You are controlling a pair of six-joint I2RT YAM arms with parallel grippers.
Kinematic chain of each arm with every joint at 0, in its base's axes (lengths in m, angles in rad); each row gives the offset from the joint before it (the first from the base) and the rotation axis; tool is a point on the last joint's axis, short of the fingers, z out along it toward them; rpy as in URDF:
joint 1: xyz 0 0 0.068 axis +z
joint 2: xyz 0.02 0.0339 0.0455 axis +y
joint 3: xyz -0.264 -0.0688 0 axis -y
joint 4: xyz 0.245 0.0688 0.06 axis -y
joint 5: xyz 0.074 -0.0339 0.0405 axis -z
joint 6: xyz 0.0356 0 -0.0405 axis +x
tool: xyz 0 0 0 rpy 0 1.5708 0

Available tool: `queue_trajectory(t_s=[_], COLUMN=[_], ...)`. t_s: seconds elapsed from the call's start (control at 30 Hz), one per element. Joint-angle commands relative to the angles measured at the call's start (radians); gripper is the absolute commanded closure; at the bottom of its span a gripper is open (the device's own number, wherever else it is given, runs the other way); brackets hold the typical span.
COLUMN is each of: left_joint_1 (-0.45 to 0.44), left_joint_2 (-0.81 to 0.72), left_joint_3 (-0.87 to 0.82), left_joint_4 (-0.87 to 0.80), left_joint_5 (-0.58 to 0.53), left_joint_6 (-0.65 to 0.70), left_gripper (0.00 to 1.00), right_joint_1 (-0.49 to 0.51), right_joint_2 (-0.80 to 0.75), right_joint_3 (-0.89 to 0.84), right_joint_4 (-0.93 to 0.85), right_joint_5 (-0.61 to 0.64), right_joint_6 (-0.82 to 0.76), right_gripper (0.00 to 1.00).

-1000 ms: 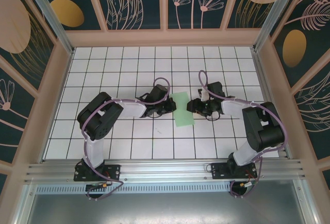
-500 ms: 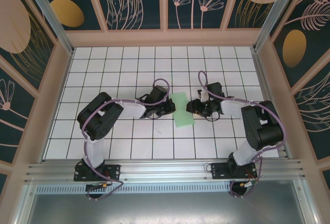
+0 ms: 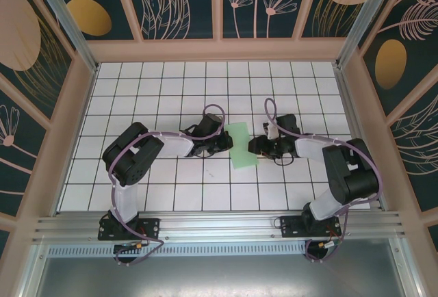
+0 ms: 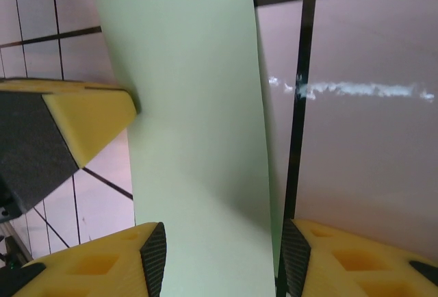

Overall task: Fold a paper plane with a square sheet of paper (pick it up from the middle)
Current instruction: Third fold the triangle at the center of the table.

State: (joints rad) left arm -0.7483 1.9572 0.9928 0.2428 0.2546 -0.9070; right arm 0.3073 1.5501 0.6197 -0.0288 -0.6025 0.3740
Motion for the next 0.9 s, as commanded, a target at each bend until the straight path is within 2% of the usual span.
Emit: queue_trajectory(t_s=[0.0, 0.33, 0.47, 0.87], left_joint_1=[-0.006, -0.006, -0.006, -0.006], left_joint_2=[0.012, 0.009, 0.003, 0.019], left_joint_3=[-0.014, -0.015, -0.015, 0.012], left_joint_4=[0.018, 0.019, 0.019, -0.016], left_joint_5=[0.011, 0.018, 0.021, 0.041], left_joint_6=[-0.008, -0.007, -0.001, 0.067], left_gripper=[0.9, 0.89, 0.89, 0.9], right_joint_1=[0.0, 0.0, 0.0, -0.014], right_joint_2=[-0.046, -0.083, -0.085, 0.046], right_joint_3=[-0.04, -0.051, -0.033, 0.095], right_joint_4=[-0.042, 0.015, 0.005, -0.024], right_joint_5=[-0.036, -0.118, -0.1, -0.126], right_joint_6=[0.014, 0.069, 0.067, -0.007], right_gripper=[0.48, 0.51, 0.51, 0.51])
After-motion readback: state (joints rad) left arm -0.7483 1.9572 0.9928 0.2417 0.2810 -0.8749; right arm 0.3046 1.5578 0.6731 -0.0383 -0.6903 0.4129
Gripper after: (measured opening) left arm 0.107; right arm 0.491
